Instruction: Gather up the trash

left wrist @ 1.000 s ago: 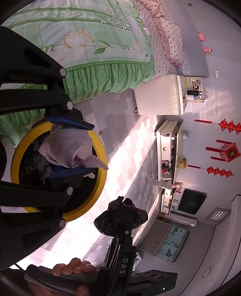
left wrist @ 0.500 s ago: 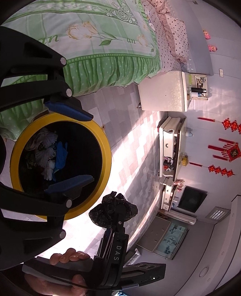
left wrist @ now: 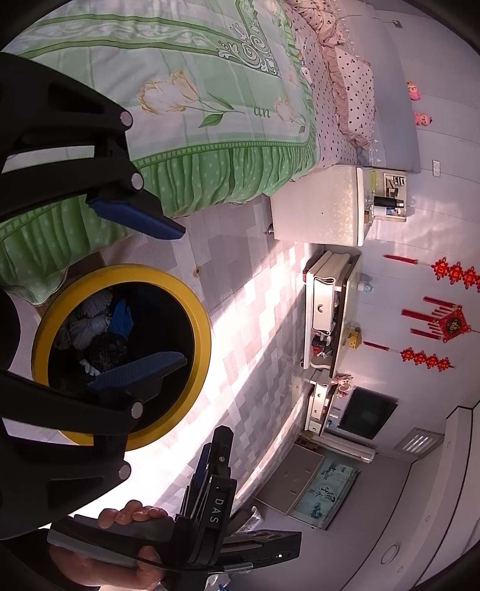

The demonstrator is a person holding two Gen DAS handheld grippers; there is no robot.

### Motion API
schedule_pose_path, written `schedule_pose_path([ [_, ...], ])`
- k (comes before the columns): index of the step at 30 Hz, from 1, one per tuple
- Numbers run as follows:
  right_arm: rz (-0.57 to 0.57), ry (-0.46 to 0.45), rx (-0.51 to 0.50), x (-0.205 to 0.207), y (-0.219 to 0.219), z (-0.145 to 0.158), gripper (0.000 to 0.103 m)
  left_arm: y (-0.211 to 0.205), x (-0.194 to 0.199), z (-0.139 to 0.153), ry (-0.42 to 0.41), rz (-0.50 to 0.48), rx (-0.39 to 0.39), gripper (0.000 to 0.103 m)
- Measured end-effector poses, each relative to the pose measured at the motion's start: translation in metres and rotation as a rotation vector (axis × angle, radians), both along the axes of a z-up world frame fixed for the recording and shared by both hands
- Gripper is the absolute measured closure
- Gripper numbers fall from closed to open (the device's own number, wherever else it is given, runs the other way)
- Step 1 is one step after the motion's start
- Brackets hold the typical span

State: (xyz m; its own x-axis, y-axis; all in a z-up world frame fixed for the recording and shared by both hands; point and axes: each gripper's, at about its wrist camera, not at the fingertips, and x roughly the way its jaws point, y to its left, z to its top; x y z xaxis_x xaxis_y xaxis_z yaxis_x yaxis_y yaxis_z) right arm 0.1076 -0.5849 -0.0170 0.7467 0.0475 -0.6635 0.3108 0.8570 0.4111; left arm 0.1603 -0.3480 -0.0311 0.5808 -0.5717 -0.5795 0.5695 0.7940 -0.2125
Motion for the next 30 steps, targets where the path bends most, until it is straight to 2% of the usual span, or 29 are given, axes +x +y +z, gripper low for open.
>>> schedule_pose_path([
  [10,0.117,0.006,0.001,0.021,0.059,0.001,0.048,0.081,0.005,0.011,-0.017,0.135,-0.016,0.043],
  [25,0.348,-0.012,-0.036,0.054,0.201,0.017,0.048,0.227,-0.001,0.018,-0.053,0.372,-0.013,0.043],
  [30,0.414,-0.003,-0.048,0.060,0.241,0.010,0.048,0.266,-0.007,0.016,-0.064,0.445,0.004,0.037],
])
